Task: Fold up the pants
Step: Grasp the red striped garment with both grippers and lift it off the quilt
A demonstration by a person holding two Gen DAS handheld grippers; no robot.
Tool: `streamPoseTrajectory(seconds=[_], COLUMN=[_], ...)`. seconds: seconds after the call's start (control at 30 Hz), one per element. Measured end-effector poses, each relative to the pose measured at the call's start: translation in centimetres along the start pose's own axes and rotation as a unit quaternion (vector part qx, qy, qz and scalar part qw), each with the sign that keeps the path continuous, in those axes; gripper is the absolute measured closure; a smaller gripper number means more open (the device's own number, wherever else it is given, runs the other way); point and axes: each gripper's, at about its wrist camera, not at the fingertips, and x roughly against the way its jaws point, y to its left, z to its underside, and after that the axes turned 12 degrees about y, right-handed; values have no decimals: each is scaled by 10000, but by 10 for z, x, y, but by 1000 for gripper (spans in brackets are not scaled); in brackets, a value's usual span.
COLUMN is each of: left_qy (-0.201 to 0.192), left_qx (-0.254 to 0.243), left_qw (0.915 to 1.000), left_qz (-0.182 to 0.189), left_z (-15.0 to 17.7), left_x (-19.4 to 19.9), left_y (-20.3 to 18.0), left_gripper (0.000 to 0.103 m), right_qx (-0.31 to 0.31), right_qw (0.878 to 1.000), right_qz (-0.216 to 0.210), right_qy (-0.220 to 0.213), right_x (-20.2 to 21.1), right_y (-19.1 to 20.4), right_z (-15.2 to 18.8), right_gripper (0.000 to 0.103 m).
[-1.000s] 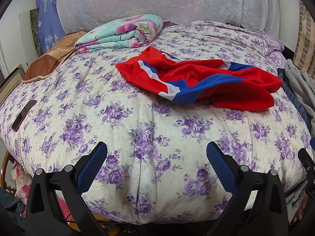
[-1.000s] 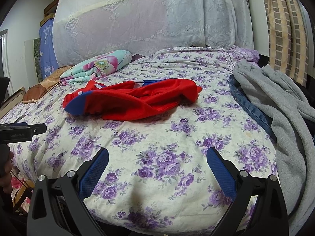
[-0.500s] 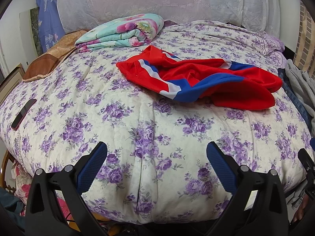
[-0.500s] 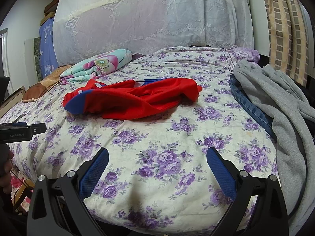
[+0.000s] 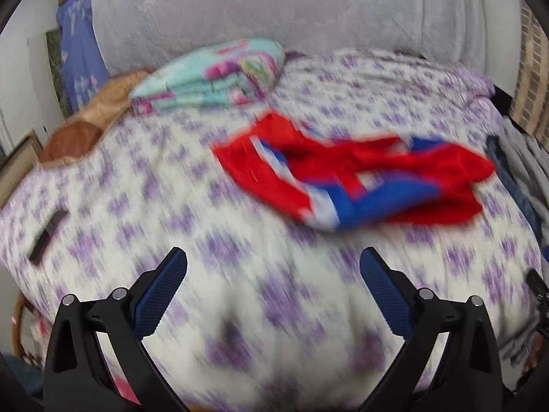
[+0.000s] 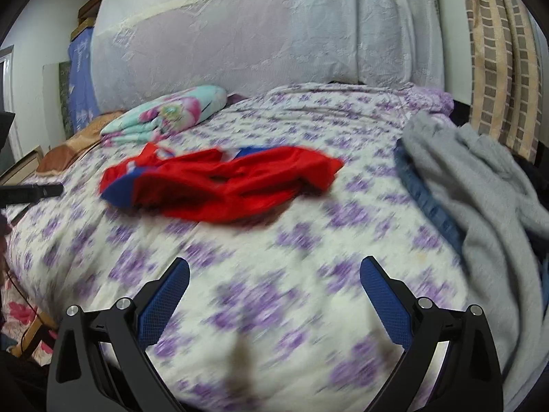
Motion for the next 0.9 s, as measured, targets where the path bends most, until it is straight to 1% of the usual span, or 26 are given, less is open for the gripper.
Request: streamPoseTrajectory(seconds=[0.07, 0.13, 0.17, 0.2, 0.23, 0.3, 0.37, 0.43, 0.47, 0.5, 0.57, 0.6, 0.63, 0.67, 0.7, 0.73, 0.8, 0.83, 0.9], left_qy=[10, 86, 212, 340, 602, 1003, 1389, 1651, 1723, 1789, 1790, 1745, 1732, 1819, 1875, 1845, 1652, 1469, 1195], left_qx=[-162, -317, -418, -441, -422, -331, -245, -176, -136, -96, -72, -99, -130, -151, -99, -55, -34, -3, 90], left_qw=[9999, 9995, 9989, 9984, 9971, 9935, 9884, 9839, 9826, 9813, 9813, 9814, 9810, 9778, 9744, 9742, 9779, 9806, 9838], left_qz=[50, 38, 47, 72, 178, 412, 565, 662, 682, 696, 710, 791, 861, 1031, 1233, 1300, 1283, 1302, 1333], left_z=[-33, -62, -82, -94, -111, -131, -146, -154, -154, -157, -159, -159, -160, -160, -159, -158, -157, -157, -163], left_x=[-9, -27, -47, -62, -86, -122, -158, -186, -194, -202, -209, -209, -210, -212, -214, -214, -204, -194, -179], left_y=[4, 0, -5, -8, -12, -17, -26, -35, -39, -43, -44, -45, -46, -46, -44, -42, -38, -35, -27], left_gripper=[5, 5, 5, 5, 5, 5, 5, 5, 5, 5, 6, 21, 45, 53, 61, 64, 69, 72, 75], right_qx=[-127, -279, -336, -395, -474, -636, -806, -918, -944, -929, -827, -678, -473, -248, 44, 256, 147, 166, 243], right_qw=[9999, 9994, 9992, 9990, 9986, 9975, 9954, 9927, 9914, 9897, 9874, 9864, 9868, 9878, 9886, 9866, 9880, 9901, 9949], right_qz=[113, 187, 194, 202, 201, 90, -83, -237, -274, -414, -676, -915, -1005, -980, -875, -838, -846, -758, -567], right_qy=[-31, -32, -15, 24, 97, 296, 517, 744, 863, 1005, 1165, 1189, 1180, 1182, 1221, 1377, 1287, 1170, 803], right_x=[-3, -12, -18, -25, -35, -58, -79, -104, -116, -131, -149, -157, -163, -167, -173, -181, -177, -171, -150], right_y=[-17, -37, -45, -52, -61, -78, -91, -100, -101, -99, -90, -81, -69, -60, -50, -43, -44, -45, -46], right_z=[-16, -35, -43, -51, -60, -79, -93, -107, -113, -119, -126, -130, -132, -134, -136, -137, -141, -145, -154], right_gripper=[3, 3, 3, 3, 3, 3, 3, 3, 3, 3, 3, 3, 11, 22, 73, 91, 91, 91, 91])
